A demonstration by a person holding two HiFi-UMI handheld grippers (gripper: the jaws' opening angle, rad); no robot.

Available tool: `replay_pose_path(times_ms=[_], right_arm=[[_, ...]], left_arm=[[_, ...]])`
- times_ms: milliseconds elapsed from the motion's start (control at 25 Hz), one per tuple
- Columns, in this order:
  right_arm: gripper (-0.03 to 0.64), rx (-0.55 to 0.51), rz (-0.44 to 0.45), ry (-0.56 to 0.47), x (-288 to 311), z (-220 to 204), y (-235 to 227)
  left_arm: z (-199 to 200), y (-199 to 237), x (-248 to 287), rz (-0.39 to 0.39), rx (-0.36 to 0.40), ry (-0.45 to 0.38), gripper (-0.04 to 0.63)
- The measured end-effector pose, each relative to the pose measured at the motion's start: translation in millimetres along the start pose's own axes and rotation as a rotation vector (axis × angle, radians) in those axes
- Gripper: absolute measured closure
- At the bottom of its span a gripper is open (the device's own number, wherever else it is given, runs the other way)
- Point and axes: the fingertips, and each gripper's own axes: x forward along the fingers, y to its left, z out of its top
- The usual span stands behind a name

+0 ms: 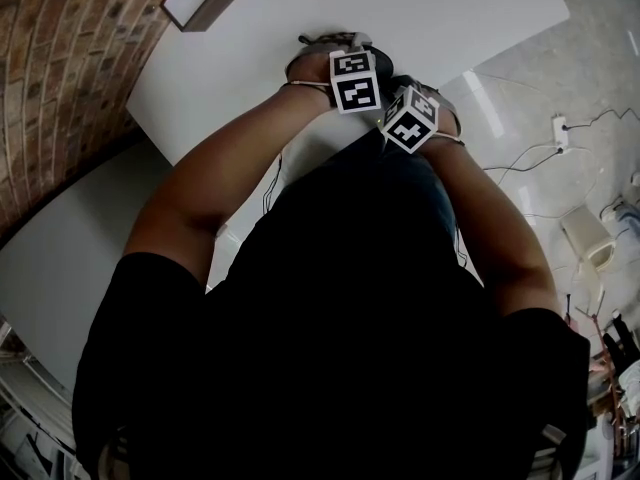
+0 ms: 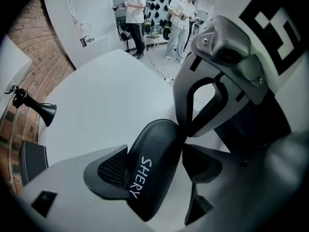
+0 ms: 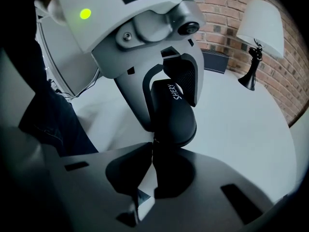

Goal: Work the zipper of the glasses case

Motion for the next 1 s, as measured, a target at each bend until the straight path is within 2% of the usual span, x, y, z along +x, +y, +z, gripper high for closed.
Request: replay_pose_path(times_ms=[480, 760, 880, 1000], right_arm=[[0.594, 0.012, -0.016, -0.024, -19, -5, -11], [0.581, 0.015, -0.039, -0.023, -40, -3, -32], [0.578, 0.009, -0.052, -0.029, -52, 6, -41], [0.574, 0.004, -0.068, -0.038, -65, 14, -51]], left_arm=[[-2, -4, -7, 0.024, 0.080, -0.011, 0.224], [1, 2, -33, 0.037, 0.025, -0.063, 0.224], [0, 9, -51, 0.052, -0.052, -0.104, 0.224], [0, 15, -71, 0.059, -0.166, -0.164, 0.224]])
